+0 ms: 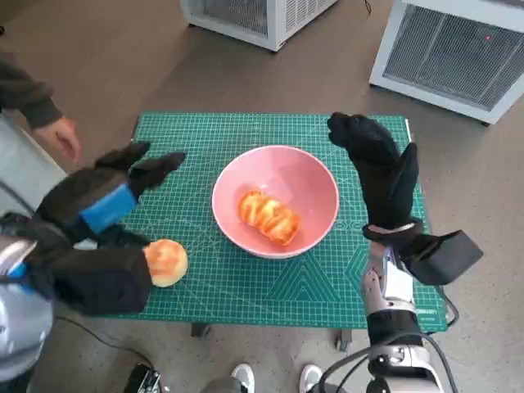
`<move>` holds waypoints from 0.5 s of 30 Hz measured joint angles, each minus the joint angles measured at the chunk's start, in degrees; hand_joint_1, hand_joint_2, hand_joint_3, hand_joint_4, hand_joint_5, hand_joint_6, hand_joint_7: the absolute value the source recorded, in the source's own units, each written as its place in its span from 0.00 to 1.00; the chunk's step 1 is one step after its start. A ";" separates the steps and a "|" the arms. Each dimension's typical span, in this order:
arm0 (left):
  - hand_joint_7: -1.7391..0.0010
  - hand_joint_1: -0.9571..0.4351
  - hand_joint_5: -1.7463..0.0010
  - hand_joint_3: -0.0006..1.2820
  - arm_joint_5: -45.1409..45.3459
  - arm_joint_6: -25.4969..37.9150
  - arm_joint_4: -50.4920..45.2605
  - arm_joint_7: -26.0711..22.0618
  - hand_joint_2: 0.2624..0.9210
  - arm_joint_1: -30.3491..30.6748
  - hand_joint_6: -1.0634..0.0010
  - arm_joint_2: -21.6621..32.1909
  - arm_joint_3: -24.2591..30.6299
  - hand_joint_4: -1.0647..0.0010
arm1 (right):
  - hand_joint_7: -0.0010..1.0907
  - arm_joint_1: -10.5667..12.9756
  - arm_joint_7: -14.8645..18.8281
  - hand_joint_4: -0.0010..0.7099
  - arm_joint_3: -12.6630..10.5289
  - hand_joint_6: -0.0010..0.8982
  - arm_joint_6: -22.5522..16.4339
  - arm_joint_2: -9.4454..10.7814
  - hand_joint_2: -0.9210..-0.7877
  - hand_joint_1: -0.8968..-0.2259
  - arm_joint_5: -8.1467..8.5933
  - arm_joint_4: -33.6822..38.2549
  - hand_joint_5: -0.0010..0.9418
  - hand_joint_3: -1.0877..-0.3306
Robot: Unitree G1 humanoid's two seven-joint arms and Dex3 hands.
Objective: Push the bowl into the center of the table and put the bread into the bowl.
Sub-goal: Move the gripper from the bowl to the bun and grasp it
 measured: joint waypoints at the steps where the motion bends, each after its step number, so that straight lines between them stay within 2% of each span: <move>1: 1.00 0.54 1.00 0.00 0.00 0.09 -0.12 -0.33 0.65 0.64 0.81 0.17 0.00 0.94 | 0.49 -0.01 0.16 0.40 -0.01 0.09 0.11 0.00 0.00 0.25 0.05 0.03 0.01 0.40; 6: 1.00 0.61 1.00 0.00 0.02 0.93 -0.02 -2.18 0.65 2.49 0.81 1.07 -0.85 0.94 | 0.49 -0.08 1.00 0.40 -0.08 0.09 0.35 0.00 0.00 0.26 0.52 0.33 0.00 0.40; 15: 1.00 0.64 1.00 0.00 0.47 1.95 3.44 -2.96 0.66 2.62 0.81 1.18 -4.85 0.93 | 0.48 -0.20 2.04 0.40 -0.32 0.09 0.63 -0.03 0.00 0.26 0.95 1.11 0.00 0.40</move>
